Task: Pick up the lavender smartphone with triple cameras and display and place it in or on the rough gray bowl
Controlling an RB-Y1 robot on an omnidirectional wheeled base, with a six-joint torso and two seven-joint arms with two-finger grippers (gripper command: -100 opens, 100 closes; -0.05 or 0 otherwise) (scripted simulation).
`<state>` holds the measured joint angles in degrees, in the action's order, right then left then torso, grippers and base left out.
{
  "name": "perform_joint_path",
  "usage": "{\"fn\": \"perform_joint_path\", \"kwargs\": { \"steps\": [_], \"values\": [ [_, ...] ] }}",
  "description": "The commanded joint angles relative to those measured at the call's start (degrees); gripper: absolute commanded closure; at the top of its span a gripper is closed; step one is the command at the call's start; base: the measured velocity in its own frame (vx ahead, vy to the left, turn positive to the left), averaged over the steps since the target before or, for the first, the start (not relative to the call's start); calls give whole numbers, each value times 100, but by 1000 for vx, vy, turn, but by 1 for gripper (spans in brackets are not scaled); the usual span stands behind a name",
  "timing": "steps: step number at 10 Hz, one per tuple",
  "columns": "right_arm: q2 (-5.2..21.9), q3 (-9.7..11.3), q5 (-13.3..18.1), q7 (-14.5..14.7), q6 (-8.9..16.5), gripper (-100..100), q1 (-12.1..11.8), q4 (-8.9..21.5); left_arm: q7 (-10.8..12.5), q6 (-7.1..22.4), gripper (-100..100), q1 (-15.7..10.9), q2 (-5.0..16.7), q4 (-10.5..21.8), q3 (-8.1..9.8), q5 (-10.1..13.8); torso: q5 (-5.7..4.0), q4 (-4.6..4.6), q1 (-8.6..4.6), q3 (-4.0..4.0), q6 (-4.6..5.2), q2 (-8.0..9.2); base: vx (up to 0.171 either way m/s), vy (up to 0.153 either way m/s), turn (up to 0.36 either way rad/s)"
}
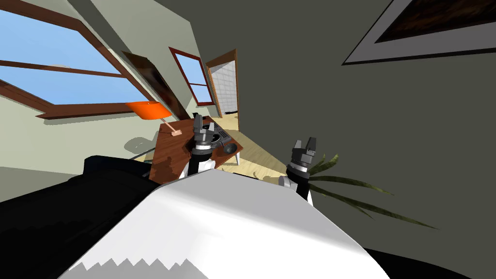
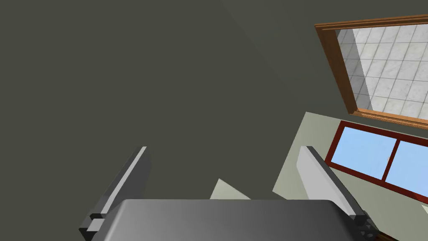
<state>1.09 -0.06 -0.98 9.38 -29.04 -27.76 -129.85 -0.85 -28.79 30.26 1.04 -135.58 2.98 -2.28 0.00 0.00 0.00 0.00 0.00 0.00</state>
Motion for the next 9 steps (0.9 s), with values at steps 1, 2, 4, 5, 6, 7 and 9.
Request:
{"fn": "perform_joint_path", "kwargs": {
  "steps": [1,2,4,5,6,7,9],
  "values": [
    [0,0,0,0,0,0,0,0,-15,73,-100,2,163,27,10,38,0,0,0,0,0,0,8,-12,-12],
    [0,0,0,0,0,0,0,0,-29,147,-100,4,281,52,20,76,-1,0,-3,-1,0,-2,23,-27,-16],
    [0,0,0,0,0,0,0,0,-70,362,-100,12,525,123,48,186,-3,-2,-12,-6,0,-11,39,-39,-23],
    [0,0,0,0,0,0,0,0,-96,501,-100,18,644,166,66,257,-3,-4,-13,-9,0,-16,47,-61,-32],
    [-1,0,0,0,0,0,0,0,-125,657,-100,25,761,212,87,337,-4,-4,-21,-11,1,-18,52,-69,-34],
    [-1,1,0,0,0,0,-1,0,-156,830,-100,33,877,260,110,425,-5,-5,-24,-12,0,-20,65,-79,-45],
    [-1,1,0,0,0,0,-1,0,-225,1156,-100,50,1105,362,164,623,-8,-7,-37,-17,0,-30,83,-102,-48]
  ]
}}
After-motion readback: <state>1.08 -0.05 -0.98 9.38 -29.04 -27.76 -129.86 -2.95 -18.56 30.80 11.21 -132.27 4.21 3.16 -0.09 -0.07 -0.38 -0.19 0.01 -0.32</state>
